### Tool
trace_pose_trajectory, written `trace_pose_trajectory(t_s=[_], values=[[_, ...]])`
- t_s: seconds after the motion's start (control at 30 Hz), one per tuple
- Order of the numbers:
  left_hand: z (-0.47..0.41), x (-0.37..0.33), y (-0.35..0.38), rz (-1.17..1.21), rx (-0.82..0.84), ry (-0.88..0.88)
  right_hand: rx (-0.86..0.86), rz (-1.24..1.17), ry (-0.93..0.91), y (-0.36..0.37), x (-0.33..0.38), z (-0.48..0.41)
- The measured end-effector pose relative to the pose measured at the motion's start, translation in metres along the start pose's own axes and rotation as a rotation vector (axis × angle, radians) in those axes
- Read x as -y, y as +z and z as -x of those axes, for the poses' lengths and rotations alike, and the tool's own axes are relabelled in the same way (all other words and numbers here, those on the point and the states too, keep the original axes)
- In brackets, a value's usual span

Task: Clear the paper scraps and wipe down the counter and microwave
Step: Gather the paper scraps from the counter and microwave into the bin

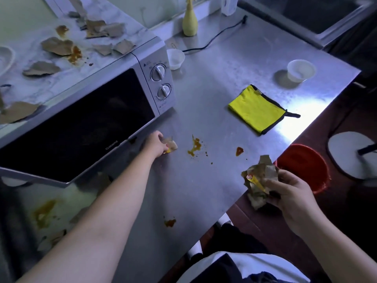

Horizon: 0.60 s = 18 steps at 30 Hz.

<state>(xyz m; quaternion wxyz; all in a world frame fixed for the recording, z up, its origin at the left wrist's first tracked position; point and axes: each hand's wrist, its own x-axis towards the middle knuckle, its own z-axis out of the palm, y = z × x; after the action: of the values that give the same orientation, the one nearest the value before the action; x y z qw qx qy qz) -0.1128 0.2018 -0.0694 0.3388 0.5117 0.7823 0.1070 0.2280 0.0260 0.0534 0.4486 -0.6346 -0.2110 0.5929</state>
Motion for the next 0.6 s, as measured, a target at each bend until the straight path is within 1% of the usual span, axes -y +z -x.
trace_pose_trajectory(t_s=[0.1,0.23,0.33,0.4,0.6], values=[[-0.002,-0.002,0.005,-0.041,-0.016,0.019,-0.012,0.003,-0.034,0.000,0.003,0.007],[0.000,-0.005,0.004,-0.217,-0.031,0.004,-0.017,0.011,-0.032,0.000,-0.001,0.015],[0.000,0.001,0.010,-0.168,-0.060,0.088,-0.017,0.036,-0.030,0.002,-0.002,0.019],[0.002,0.004,0.013,-0.204,-0.073,0.126,-0.008,0.051,-0.037,0.003,-0.002,0.022],[0.015,-0.002,0.009,-0.332,-0.066,0.110,-0.001,0.058,-0.045,0.009,-0.007,0.033]])
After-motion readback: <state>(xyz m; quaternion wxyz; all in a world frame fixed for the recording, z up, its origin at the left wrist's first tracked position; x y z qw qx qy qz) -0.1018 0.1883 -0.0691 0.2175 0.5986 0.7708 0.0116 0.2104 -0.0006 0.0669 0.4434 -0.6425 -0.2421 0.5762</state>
